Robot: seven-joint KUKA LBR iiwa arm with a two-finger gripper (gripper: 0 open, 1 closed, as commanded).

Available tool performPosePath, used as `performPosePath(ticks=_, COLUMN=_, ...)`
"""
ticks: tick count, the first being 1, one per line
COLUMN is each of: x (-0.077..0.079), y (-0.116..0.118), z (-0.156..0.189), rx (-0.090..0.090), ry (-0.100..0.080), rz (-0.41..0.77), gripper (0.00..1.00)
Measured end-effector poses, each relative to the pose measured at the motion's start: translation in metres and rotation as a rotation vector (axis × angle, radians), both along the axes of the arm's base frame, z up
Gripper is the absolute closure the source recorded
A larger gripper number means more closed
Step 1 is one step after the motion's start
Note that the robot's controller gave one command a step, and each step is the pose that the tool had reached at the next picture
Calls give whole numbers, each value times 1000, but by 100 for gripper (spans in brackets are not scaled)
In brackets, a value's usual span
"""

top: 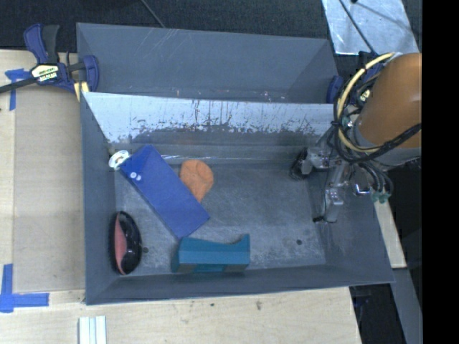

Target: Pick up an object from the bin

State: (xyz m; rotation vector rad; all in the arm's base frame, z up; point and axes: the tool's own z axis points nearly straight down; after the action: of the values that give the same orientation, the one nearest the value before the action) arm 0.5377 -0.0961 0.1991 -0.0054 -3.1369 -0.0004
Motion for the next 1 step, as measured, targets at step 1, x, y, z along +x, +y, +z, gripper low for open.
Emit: performPosePath(ticks=1, x=2, y=0, z=5, rx=-1, ry=-8, rz=2, gripper=0)
